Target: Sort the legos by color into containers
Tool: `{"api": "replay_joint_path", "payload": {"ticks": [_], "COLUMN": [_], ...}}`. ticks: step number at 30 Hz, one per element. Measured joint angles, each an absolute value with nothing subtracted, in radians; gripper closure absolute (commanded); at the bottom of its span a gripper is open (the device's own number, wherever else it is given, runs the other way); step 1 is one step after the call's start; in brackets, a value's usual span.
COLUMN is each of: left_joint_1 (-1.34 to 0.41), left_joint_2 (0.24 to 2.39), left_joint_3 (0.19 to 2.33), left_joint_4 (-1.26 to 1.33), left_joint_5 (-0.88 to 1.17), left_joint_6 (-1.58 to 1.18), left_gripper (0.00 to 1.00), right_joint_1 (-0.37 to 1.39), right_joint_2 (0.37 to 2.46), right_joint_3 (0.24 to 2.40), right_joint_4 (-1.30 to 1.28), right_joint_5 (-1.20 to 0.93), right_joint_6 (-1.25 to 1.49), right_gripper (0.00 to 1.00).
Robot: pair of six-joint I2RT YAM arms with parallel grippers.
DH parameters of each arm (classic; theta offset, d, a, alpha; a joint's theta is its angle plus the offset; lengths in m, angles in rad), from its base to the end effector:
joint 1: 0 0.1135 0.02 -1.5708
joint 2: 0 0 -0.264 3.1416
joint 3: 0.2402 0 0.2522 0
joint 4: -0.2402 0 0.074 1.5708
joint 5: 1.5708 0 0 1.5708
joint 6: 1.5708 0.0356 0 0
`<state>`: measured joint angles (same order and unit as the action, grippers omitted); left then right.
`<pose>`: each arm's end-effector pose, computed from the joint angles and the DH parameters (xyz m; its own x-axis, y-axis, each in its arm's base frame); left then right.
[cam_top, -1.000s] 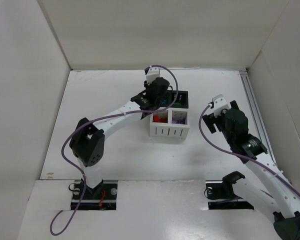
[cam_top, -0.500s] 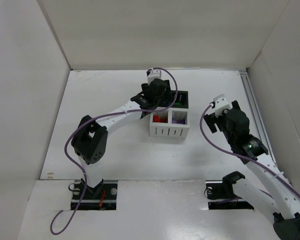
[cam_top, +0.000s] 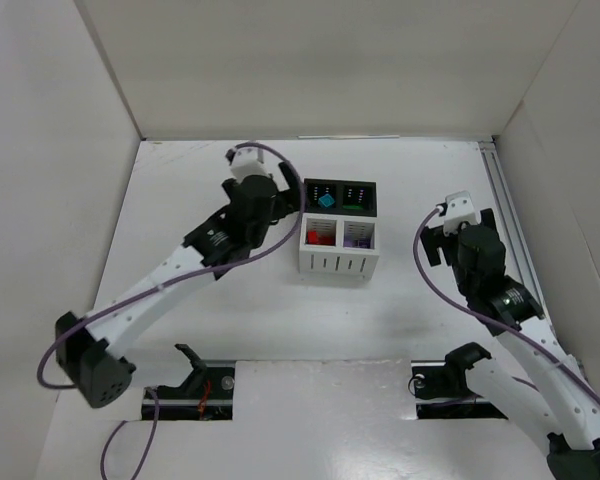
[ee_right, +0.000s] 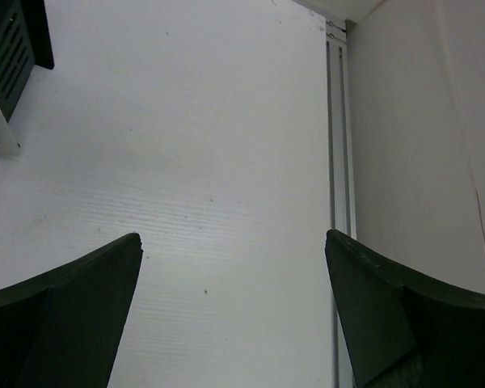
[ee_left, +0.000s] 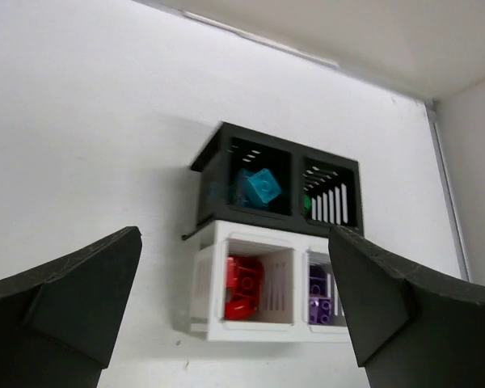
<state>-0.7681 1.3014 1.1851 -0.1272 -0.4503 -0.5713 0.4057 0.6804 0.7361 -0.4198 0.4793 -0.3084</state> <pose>0.2286 -0.1993 0.3736 -0.3198 -0.3679 -0.8731 0.1769 0.8821 -0.4365 0.1486 0.0460 0.3155 -0.3257 -0.4330 -0.8405 -0.0557 0.8962 -0.4401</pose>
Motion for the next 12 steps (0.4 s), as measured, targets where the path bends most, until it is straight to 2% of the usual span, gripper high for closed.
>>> {"api": "replay_joint_path", "payload": {"ticks": [5,12], "left_joint_1": [-0.735,-0.728], "left_joint_2": [1.081,0.959], "left_joint_3": [1.058,0.895], "left_joint_4": [-0.276,-0.457], "left_joint_5": [-0.591,-0.653], "left_joint_6": [-0.712,-0.83], "left_gripper": [0.0,0.0], "right_joint_1": [0.406,0.398], "right_joint_2": [0.695,0.709], "right_joint_3": [0.737,0.738], "right_joint_4": [-0.469,-0.494], "right_joint_5": [0.53,0.548], "right_joint_6": [-0.258,-0.232], "right_gripper": [0.01,0.01]}}
